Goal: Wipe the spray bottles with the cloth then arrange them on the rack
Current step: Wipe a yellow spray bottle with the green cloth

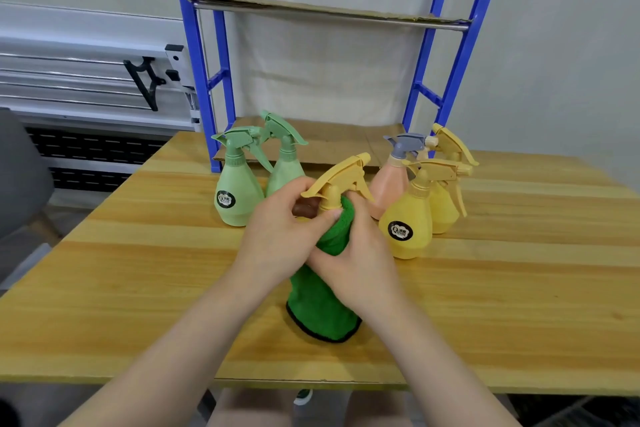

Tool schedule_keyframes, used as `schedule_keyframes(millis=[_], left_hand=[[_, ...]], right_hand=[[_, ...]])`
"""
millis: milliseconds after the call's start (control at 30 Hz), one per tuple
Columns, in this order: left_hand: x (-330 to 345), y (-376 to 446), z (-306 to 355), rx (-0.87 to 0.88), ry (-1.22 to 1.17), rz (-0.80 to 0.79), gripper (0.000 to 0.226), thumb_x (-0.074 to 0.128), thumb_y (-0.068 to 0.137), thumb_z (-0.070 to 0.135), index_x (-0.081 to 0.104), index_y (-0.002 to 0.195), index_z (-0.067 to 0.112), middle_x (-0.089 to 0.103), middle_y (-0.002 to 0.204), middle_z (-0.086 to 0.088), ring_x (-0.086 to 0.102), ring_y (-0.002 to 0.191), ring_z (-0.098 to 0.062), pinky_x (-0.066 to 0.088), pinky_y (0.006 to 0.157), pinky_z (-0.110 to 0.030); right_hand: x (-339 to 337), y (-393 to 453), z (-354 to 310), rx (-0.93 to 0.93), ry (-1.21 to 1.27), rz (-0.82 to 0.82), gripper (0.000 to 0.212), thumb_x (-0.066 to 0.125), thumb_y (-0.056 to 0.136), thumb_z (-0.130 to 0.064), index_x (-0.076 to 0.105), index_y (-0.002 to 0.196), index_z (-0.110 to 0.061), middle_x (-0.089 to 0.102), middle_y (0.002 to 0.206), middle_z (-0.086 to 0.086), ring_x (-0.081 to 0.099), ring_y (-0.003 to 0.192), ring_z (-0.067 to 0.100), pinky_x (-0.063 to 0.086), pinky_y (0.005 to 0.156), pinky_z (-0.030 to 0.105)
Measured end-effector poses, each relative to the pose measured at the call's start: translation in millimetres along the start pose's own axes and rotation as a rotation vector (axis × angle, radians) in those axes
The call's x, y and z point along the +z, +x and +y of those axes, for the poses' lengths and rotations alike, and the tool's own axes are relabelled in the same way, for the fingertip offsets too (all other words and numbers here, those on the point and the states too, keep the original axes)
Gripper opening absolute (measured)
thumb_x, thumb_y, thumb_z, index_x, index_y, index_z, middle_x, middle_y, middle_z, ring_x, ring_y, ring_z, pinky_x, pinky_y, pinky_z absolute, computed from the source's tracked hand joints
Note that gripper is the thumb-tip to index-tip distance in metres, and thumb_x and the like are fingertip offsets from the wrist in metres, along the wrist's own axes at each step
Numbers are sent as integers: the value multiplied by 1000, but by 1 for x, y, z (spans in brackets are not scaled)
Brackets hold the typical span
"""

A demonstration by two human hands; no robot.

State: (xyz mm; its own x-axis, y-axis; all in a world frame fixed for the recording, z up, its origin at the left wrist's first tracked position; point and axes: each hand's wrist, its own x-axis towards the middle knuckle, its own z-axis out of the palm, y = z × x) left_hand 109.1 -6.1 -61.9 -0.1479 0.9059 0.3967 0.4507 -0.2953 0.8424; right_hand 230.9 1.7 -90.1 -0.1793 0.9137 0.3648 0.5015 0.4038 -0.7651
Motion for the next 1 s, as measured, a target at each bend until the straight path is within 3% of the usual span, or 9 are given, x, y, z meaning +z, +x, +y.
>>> schedule_keyframes(millis=[67, 233, 467, 633, 900, 1000], left_hand=[[-2, 2, 3, 4, 13, 2, 16, 75, 80, 23, 63, 85, 33, 66, 80, 22, 62, 76, 3, 47, 68, -13], [-3, 3, 4, 30, 36, -6, 15, 76, 79, 21, 65, 81, 31, 67, 79, 22, 62, 75, 3, 43, 65, -8], [-1, 3, 1, 50, -97, 52, 11, 74, 82, 17, 70, 83, 27, 69, 77, 18, 62, 75, 2, 41, 66, -8], [-1, 7, -4, -5, -279, 98, 6, 73, 80, 27, 72, 86, 25, 72, 79, 8, 66, 77, -8, 52, 74, -29], [-8, 12, -8, -77, -479, 154, 4, 71, 84, 24, 73, 85, 28, 69, 79, 6, 62, 78, -14, 50, 76, -38], [-11, 15, -6, -129, -525, 170, 12, 69, 88, 20, 72, 82, 30, 68, 80, 6, 61, 80, -14, 50, 74, -35]], right_hand=[[4, 3, -2, 31, 28, 18, 79, 66, 60, -58, 43, 130, -28, 64, 112, -12, 63, 100, 11, 53, 79, 34], [13, 6, 0, 139, 122, 50, 51, 78, 69, -35, 54, 114, -31, 67, 103, -13, 64, 96, 10, 53, 75, 30], [11, 1, -1, 187, 75, 10, 54, 78, 70, -51, 47, 109, -30, 62, 98, -12, 61, 89, 11, 51, 69, 29], [9, -2, 1, 143, 28, 7, 63, 78, 68, -54, 44, 116, -30, 59, 106, -14, 60, 96, 10, 53, 79, 34], [10, -15, 13, 99, 44, -3, 84, 77, 66, -55, 36, 135, -32, 49, 125, -15, 49, 116, 3, 45, 94, 23], [12, -22, 18, 101, 60, -22, 94, 70, 63, -63, 28, 142, -34, 46, 132, -17, 47, 120, 1, 44, 97, 22]])
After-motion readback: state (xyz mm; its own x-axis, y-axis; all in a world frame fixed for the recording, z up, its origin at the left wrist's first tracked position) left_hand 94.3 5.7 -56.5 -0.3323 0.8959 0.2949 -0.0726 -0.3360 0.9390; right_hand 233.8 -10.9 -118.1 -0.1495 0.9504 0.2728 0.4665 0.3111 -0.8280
